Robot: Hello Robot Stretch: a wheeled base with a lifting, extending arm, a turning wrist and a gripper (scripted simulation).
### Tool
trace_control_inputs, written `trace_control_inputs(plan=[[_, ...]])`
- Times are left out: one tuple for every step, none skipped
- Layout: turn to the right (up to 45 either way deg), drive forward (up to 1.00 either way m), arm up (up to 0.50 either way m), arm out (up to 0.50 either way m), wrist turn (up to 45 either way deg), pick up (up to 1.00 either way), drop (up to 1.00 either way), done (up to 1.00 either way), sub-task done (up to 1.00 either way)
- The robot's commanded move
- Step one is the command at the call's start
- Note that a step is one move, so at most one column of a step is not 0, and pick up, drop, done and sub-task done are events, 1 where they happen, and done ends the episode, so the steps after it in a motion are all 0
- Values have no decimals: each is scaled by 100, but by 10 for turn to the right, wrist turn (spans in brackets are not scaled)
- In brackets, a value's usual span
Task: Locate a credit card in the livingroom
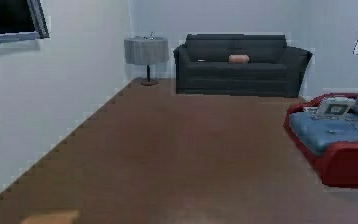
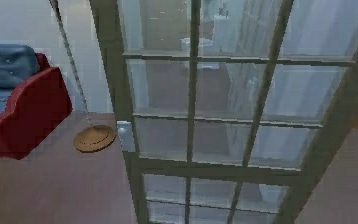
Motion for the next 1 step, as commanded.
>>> trace_control_inputs(plan=[[0, 100, 0, 0, 0, 0, 0, 0, 0]])
